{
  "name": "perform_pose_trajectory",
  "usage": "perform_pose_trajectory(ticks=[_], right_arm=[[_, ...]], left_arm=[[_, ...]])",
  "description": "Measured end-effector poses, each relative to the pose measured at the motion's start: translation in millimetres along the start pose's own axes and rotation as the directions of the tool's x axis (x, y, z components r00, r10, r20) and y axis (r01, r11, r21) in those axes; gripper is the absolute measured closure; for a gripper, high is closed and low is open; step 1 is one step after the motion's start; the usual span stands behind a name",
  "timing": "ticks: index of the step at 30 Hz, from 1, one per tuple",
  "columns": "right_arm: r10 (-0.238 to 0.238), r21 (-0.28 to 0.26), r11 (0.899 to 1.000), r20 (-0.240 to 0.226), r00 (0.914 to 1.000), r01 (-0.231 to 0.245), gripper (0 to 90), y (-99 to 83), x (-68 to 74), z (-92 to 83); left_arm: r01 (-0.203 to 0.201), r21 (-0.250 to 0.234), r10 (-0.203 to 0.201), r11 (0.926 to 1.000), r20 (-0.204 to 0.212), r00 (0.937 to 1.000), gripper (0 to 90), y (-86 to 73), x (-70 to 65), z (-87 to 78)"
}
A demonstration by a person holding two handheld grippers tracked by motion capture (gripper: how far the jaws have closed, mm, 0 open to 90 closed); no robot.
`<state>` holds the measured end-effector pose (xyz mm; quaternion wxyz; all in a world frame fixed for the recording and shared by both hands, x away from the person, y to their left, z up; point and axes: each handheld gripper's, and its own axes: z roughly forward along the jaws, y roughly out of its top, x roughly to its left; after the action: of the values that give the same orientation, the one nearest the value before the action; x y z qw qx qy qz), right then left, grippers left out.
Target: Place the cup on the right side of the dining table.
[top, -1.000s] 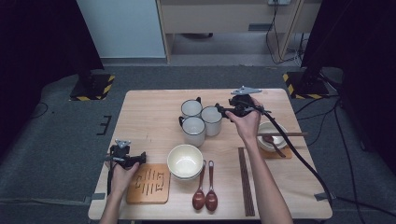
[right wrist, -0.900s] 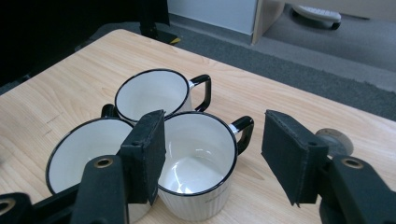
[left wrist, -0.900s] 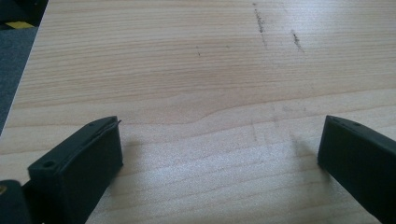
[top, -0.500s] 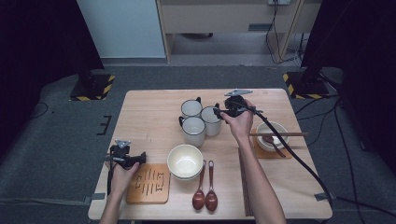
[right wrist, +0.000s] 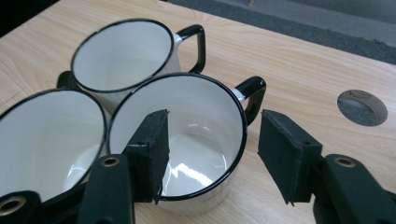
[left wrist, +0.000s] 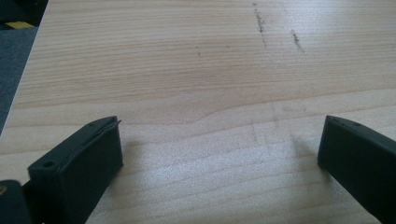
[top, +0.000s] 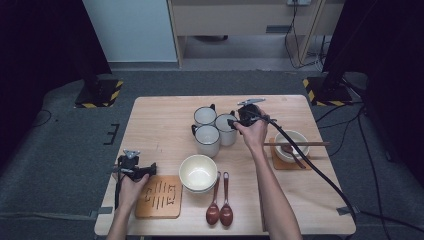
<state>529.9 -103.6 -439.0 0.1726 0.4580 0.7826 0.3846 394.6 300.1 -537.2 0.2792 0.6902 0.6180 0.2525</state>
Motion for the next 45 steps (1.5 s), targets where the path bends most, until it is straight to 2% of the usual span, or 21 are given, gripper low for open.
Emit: perform_pose_trajectory(ticks=[6,16,19,32,35,45], right_arm=[[0.021,0.026,0.999,0.021,0.9996,-0.021,45.0,-1.1,-5.1,7.6],[0.045,0.072,0.996,0.021,0.9988,-0.046,50.6,-5.4,-10.5,21.6],[0.048,0.084,0.995,0.019,0.9987,-0.049,54.0,-6.8,-11.8,25.4],[0.116,0.116,0.986,0.015,0.9931,-0.117,66.2,-8.0,-13.7,35.7],[0.134,0.12,0.984,0.014,0.9909,-0.135,72.2,-6.4,-14.4,36.8],[0.123,0.126,0.984,0.055,0.9908,-0.129,77.3,-3.4,-12.0,41.3]], left_arm=[[0.0,0.0,0.0,1.0,0.0,1.0,0.0,0.0,0.0,0.0],[0.0,0.0,0.0,1.0,0.0,1.0,0.0,0.0,0.0,0.0],[0.0,0.0,0.0,1.0,0.0,1.0,0.0,0.0,0.0,0.0],[0.0,0.0,0.0,1.0,0.0,1.0,0.0,0.0,0.0,0.0],[0.0,0.0,0.0,1.0,0.0,1.0,0.0,0.0,0.0,0.0],[0.0,0.0,0.0,1.0,0.0,1.0,0.0,0.0,0.0,0.0]])
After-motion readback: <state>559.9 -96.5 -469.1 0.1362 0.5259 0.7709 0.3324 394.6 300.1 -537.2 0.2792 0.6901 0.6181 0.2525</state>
